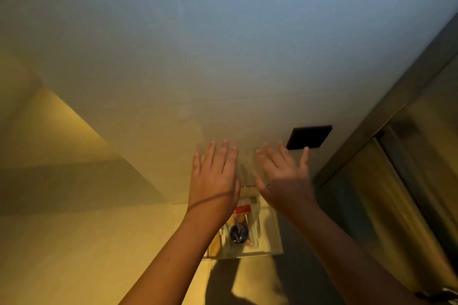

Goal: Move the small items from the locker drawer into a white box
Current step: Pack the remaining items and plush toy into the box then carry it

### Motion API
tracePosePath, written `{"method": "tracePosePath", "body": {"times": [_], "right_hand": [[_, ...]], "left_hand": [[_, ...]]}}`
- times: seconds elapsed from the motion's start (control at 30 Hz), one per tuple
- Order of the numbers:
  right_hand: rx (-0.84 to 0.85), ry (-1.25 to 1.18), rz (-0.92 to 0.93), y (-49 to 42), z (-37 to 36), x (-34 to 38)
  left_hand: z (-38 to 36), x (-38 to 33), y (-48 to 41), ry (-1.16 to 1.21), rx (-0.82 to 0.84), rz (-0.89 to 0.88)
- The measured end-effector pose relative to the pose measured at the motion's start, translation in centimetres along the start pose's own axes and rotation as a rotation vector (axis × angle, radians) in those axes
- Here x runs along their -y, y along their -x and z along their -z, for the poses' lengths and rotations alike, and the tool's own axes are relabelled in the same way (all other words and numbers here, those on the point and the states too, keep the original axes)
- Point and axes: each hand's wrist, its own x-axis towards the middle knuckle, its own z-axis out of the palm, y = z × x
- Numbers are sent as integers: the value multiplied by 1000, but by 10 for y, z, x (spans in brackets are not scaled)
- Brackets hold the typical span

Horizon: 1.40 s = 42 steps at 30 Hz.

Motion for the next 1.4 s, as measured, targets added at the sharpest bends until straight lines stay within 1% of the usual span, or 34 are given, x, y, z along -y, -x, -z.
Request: {"method": "tracePosePath", "body": {"times": [0.13, 0.23, 0.3, 0.4, 0.57, 0.67, 0.77, 0.87, 1.03, 1.17, 1.27, 1.4], "right_hand": [[-51, -41, -61, -28, 93, 18], [-26, -53, -93, -48, 161, 30], [-7, -91, -105, -57, 203, 34], [-15, -125, -109, -69, 270, 41], [29, -99, -103, -81, 367, 51], [-44, -188, -98, -78, 418, 56], [-134, -209, -84, -74, 463, 61], [-132, -169, -82, -67, 494, 65], [-92, -138, -88, -51, 524, 77], [-103, -110, -129, -36, 537, 95], [-126, -46, -206, -26, 539, 108], [-220, -20, -384, -14, 539, 134]], "left_hand": [[89, -15, -16, 19, 112, -1], [159, -32, -29, 60, 101, -52], [209, -45, -38, 98, 28, -65], [279, -64, -45, 126, -153, -80], [369, -86, -58, 139, -221, -91], [407, -101, -57, 169, -259, -80], [439, -120, -49, 221, -320, -77], [464, -134, -37, 242, -342, -62], [487, -139, -18, 217, -358, -81], [497, -131, -12, 257, -335, -141], [502, -122, -13, 286, -299, -226], [510, -102, -17, 353, -216, -374]]}}
